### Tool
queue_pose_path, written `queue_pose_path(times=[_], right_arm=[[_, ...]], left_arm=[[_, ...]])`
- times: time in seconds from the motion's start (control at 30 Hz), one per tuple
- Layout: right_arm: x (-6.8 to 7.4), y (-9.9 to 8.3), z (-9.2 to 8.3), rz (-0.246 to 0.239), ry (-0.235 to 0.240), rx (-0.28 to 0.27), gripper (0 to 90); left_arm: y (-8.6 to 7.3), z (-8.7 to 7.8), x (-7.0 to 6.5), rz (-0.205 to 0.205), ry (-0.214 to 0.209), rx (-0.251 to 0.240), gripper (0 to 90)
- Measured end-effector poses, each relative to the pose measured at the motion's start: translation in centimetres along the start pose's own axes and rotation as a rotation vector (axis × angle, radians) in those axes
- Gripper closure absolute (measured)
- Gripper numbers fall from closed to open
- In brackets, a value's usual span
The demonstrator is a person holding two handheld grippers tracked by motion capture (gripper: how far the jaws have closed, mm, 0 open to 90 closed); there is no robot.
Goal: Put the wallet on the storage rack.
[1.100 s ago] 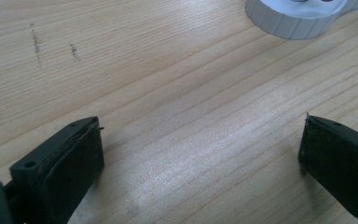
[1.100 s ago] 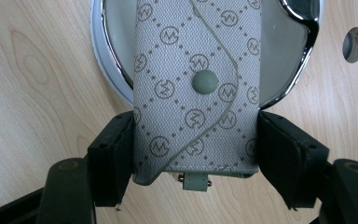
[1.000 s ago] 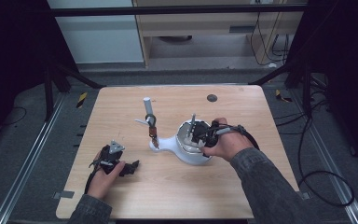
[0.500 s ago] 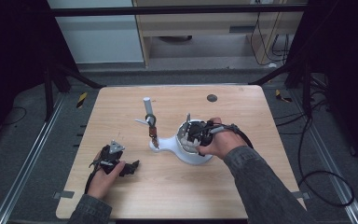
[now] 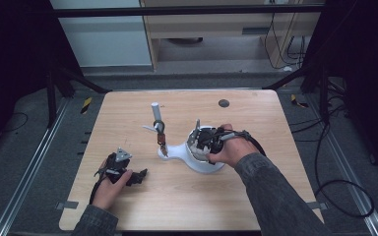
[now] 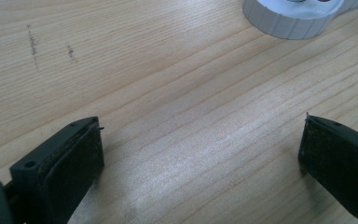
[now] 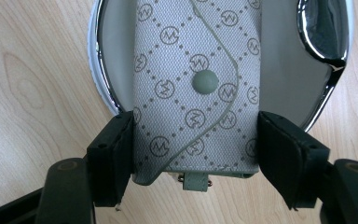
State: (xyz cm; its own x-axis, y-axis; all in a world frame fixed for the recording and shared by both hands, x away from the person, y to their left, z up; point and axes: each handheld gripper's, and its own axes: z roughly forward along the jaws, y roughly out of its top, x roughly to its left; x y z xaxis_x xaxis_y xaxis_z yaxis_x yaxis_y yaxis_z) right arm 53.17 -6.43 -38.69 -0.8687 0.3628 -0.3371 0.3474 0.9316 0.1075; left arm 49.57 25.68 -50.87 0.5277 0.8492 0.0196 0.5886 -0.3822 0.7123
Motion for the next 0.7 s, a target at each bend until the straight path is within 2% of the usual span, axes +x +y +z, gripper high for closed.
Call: queue_pose_path(times=[0.1, 0.2, 0.37, 0.7], right_arm=[[-0.01, -0.01, 0.09, 0.011, 0.006, -0.010, 29.6], [-0.03, 0.01, 0.05, 0.034, 0.005, -0.026, 18.9], [-0.18, -0.11, -0.53, 0.057, 0.006, -0.053, 17.1], [-0.04, -0.07, -0.70, 0.059, 0.009, -0.055, 15.6]], left_arm=[[0.00, 0.00, 0.00, 0.000, 0.000, 0.000, 0.0], [0.00, 0.00, 0.00, 0.000, 0.000, 0.000, 0.0], [0.00, 0.00, -0.01, 0.000, 0.000, 0.000, 0.0], [0.00, 0.00, -0.01, 0.000, 0.000, 0.000, 0.0]])
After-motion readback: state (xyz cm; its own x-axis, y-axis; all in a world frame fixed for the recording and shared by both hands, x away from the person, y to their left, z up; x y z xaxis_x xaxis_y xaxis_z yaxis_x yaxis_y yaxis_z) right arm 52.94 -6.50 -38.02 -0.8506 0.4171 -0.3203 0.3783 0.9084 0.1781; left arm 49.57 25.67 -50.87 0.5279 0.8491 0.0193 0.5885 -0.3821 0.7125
